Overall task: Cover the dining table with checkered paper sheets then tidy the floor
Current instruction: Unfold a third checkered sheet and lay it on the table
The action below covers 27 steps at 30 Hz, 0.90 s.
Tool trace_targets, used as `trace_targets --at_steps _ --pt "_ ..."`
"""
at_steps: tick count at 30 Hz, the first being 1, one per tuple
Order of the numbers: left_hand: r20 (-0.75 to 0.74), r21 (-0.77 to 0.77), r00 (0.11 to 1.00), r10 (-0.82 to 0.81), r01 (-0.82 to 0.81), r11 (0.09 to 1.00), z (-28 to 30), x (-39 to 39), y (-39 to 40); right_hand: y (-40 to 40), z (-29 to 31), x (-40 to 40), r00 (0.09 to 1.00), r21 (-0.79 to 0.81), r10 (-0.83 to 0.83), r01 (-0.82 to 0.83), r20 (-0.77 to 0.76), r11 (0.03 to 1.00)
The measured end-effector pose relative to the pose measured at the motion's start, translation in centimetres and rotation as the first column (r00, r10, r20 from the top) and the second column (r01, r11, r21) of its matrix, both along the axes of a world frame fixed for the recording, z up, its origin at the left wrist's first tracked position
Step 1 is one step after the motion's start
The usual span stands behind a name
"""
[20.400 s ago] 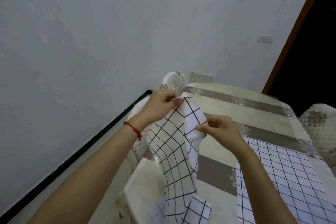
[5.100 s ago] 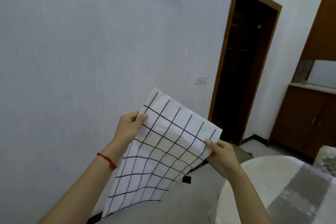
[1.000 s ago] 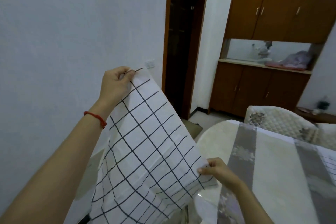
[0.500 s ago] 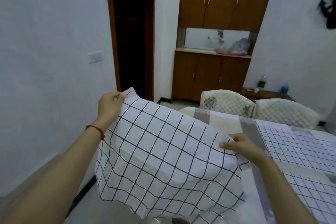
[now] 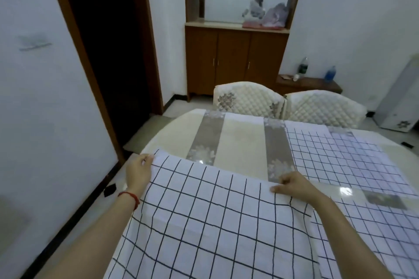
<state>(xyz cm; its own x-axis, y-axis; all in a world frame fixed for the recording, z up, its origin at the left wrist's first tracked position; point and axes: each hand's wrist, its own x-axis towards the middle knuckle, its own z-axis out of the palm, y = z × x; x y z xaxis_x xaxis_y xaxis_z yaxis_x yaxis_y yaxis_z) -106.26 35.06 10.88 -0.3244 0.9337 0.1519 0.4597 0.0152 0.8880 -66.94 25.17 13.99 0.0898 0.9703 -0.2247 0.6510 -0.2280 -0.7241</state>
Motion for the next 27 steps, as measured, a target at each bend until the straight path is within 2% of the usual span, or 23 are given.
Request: trace_targets --at_steps 3,9,17,21,24,27 --pt "0.04 -0.089 0.999 0.035 -0.031 0.996 -4.0 2.1 0.1 0.5 -3.0 2.3 0.998 -0.06 -0.042 0.044 0.038 0.997" --pt "-0.004 -0.193 1.0 0.001 -0.002 0.981 -9.9 5.1 0.8 1.5 -9.0 4.8 0.973 -0.089 -0.187 0.199 0.132 0.976" --pt "-0.016 -0.239 0.998 0.064 -0.066 0.969 -12.6 5.1 2.3 -1.6 -13.2 6.6 0.851 -0.111 -0.525 0.521 -0.008 0.846" --pt "0.008 -0.251 0.995 0.097 -0.092 0.964 -13.1 5.6 2.9 -2.9 -13.9 6.1 0.791 -0.182 -0.6 0.576 -0.121 0.797" --pt "0.026 -0.264 0.996 0.09 -0.08 0.961 -13.7 5.7 2.9 -3.4 -14.9 5.0 0.793 -0.163 -0.605 0.59 -0.068 0.791" --pt "0.028 -0.287 0.995 0.091 -0.079 0.955 -14.1 5.3 3.1 -3.2 -15.4 3.8 0.756 -0.122 -0.653 0.646 -0.036 0.754"
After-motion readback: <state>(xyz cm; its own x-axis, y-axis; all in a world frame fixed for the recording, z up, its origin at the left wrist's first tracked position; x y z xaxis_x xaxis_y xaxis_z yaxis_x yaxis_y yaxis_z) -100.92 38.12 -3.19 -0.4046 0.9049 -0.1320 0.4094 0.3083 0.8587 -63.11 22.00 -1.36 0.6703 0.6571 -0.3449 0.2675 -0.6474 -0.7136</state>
